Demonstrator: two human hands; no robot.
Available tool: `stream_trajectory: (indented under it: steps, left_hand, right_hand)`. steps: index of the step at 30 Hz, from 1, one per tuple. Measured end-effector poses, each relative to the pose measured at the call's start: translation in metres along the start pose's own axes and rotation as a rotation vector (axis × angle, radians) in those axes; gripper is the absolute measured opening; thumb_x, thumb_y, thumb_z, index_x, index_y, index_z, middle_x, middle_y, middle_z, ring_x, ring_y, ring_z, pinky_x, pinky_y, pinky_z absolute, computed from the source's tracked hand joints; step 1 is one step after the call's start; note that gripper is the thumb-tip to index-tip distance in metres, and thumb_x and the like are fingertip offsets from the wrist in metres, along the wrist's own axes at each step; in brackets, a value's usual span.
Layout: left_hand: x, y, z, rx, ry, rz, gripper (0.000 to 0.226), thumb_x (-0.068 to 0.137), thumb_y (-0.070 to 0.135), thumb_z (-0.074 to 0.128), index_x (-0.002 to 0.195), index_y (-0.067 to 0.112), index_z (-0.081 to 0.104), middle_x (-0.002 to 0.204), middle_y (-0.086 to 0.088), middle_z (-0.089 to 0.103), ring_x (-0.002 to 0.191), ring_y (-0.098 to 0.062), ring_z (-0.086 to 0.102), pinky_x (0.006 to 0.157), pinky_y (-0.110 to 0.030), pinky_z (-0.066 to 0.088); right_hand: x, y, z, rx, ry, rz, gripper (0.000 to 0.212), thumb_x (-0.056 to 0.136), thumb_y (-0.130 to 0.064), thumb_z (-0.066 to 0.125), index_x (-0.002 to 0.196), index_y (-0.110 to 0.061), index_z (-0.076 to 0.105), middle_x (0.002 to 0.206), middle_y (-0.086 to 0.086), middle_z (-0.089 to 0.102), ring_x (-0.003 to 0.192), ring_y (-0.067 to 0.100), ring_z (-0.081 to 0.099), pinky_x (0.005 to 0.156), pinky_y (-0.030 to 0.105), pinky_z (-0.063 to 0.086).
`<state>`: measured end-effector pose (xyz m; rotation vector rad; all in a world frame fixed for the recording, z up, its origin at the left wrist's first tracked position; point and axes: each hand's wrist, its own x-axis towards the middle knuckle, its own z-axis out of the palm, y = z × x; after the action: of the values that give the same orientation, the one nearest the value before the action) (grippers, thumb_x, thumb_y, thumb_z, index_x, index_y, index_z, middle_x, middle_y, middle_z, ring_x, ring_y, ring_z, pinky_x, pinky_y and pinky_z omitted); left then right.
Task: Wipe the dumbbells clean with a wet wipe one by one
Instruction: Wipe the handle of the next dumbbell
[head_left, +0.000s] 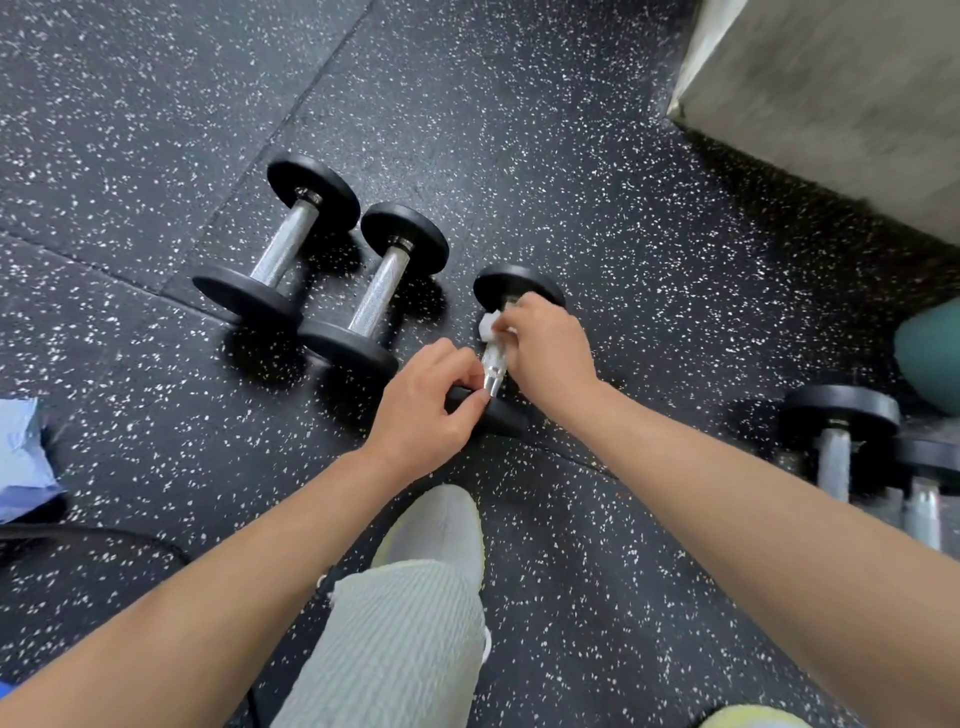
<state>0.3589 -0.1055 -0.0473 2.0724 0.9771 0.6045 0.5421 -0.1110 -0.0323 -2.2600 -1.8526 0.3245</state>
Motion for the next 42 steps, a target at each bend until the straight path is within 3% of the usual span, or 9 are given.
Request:
stream_trajectory:
  steps: [5, 10, 13, 19, 25, 29, 33, 39, 42]
  left_hand:
    - [0.0, 0.0, 0.001, 0.005, 0.003, 0.0, 0.011, 0.087, 0.025, 0.067, 0.087, 0.024, 0.056, 0.087, 0.01, 0.049, 0.086, -0.015, 0.049, 0.075, -0.041, 0.048]
    - [0.0, -0.002, -0.001, 0.006, -0.02, 0.019, 0.011, 0.088, 0.028, 0.066, 0.089, 0.024, 0.056, 0.088, 0.01, 0.049, 0.085, -0.016, 0.049, 0.075, -0.04, 0.047]
    - [0.0, 0.0, 0.001, -0.001, -0.023, 0.016, 0.012, 0.088, 0.027, 0.068, 0.088, 0.026, 0.056, 0.089, 0.011, 0.049, 0.086, -0.015, 0.05, 0.076, -0.036, 0.046]
    - [-0.002, 0.003, 0.002, -0.006, -0.008, 0.005, 0.019, 0.087, 0.02, 0.073, 0.083, 0.026, 0.056, 0.087, 0.012, 0.049, 0.086, -0.012, 0.049, 0.074, -0.028, 0.04]
    - [-0.003, 0.002, 0.002, -0.014, -0.009, 0.016, 0.014, 0.085, 0.021, 0.071, 0.081, 0.023, 0.057, 0.085, 0.011, 0.048, 0.084, -0.014, 0.048, 0.072, -0.027, 0.038]
    - [-0.003, 0.004, 0.003, -0.018, -0.013, 0.016, 0.013, 0.084, 0.022, 0.07, 0.081, 0.022, 0.058, 0.085, 0.011, 0.048, 0.084, -0.012, 0.048, 0.073, -0.028, 0.04]
    - [-0.003, 0.006, 0.003, -0.032, -0.006, 0.016, 0.013, 0.084, 0.02, 0.071, 0.08, 0.022, 0.058, 0.084, 0.012, 0.048, 0.085, -0.013, 0.049, 0.074, -0.03, 0.043]
    - [-0.003, 0.003, 0.004, -0.062, -0.005, 0.003, 0.011, 0.084, 0.021, 0.072, 0.081, 0.022, 0.061, 0.084, 0.012, 0.049, 0.085, -0.011, 0.05, 0.075, -0.024, 0.04]
    - [-0.004, 0.004, 0.005, -0.07, -0.011, 0.006, 0.008, 0.085, 0.023, 0.07, 0.082, 0.022, 0.062, 0.085, 0.012, 0.05, 0.087, -0.013, 0.051, 0.076, -0.027, 0.042]
  right_hand:
    - [0.006, -0.001, -0.002, -0.01, 0.075, 0.07, 0.013, 0.095, -0.018, 0.061, 0.087, -0.011, 0.068, 0.089, 0.006, 0.056, 0.07, 0.03, 0.055, 0.058, 0.033, 0.031]
    - [-0.019, -0.005, 0.001, -0.049, -0.014, -0.116, 0.012, 0.092, -0.019, 0.067, 0.083, -0.011, 0.071, 0.089, 0.005, 0.06, 0.068, 0.032, 0.06, 0.054, 0.037, 0.046]
    - [-0.005, 0.002, -0.002, -0.038, 0.001, -0.044, 0.014, 0.093, -0.022, 0.064, 0.086, -0.015, 0.073, 0.091, 0.003, 0.061, 0.07, 0.031, 0.061, 0.06, 0.039, 0.05]
    - [0.007, 0.001, -0.004, 0.009, 0.098, 0.145, 0.018, 0.098, -0.024, 0.058, 0.09, -0.014, 0.07, 0.092, 0.005, 0.064, 0.078, 0.03, 0.061, 0.065, 0.036, 0.041]
    - [-0.022, -0.001, -0.006, 0.035, -0.065, -0.038, 0.008, 0.088, -0.017, 0.066, 0.087, -0.019, 0.073, 0.09, 0.0, 0.066, 0.077, 0.028, 0.063, 0.065, 0.039, 0.051]
    - [0.001, 0.007, -0.01, 0.077, -0.044, 0.085, 0.018, 0.091, -0.021, 0.062, 0.09, -0.027, 0.079, 0.092, -0.003, 0.072, 0.081, 0.024, 0.066, 0.07, 0.035, 0.053]
    - [0.012, 0.01, -0.006, 0.139, 0.023, 0.209, 0.016, 0.092, -0.023, 0.063, 0.094, -0.028, 0.078, 0.099, -0.007, 0.072, 0.089, 0.02, 0.066, 0.074, 0.034, 0.052]
    - [-0.022, 0.003, -0.006, 0.184, -0.2, 0.061, 0.012, 0.083, -0.024, 0.07, 0.085, -0.033, 0.077, 0.086, -0.009, 0.072, 0.079, 0.013, 0.066, 0.071, 0.031, 0.054]
    - [-0.013, 0.007, -0.01, 0.202, -0.188, 0.087, 0.015, 0.084, -0.021, 0.069, 0.088, -0.031, 0.079, 0.087, -0.01, 0.074, 0.079, 0.012, 0.067, 0.074, 0.031, 0.055]
